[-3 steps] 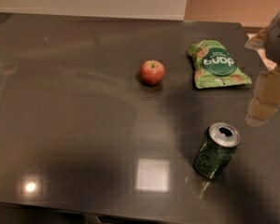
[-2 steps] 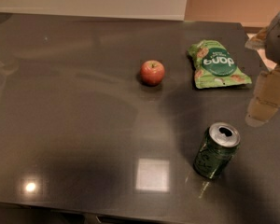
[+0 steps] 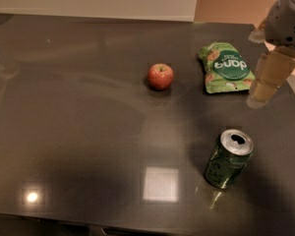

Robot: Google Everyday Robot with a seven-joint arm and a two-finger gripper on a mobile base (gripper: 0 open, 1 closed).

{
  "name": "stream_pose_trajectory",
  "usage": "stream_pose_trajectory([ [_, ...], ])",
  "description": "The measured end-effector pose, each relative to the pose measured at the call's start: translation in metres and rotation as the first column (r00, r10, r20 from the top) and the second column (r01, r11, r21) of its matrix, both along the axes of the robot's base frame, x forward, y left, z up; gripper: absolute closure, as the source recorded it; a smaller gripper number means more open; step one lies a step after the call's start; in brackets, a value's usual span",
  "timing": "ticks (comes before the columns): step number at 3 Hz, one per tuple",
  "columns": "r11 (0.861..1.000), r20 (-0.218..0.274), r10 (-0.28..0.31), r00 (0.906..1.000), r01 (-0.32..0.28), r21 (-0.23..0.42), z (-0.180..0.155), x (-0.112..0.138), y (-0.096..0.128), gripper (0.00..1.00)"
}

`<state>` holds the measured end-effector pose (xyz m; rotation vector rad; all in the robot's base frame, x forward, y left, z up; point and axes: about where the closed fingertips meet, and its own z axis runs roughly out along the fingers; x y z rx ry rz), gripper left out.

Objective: Pick green rice chip bag

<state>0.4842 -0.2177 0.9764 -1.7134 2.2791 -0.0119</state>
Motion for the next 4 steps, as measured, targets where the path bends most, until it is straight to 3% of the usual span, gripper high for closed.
stream_pose_trajectory([
  [1,0.995,-0.011,-0.094,0.9955,0.094,-0.020,0.000,0.039,0.000,0.00],
  [2,0.971,-0.016,-0.235,0.9720,0.234,-0.050,-0.011,0.069,-0.004,0.00],
  [3,0.917,-0.052,-0.398,0.9158,0.397,-0.036,-0.029,0.092,-0.015,0.00],
  [4,0.843,-0.084,-0.535,0.8406,0.537,0.002,-0.046,0.117,-0.028,0.00],
])
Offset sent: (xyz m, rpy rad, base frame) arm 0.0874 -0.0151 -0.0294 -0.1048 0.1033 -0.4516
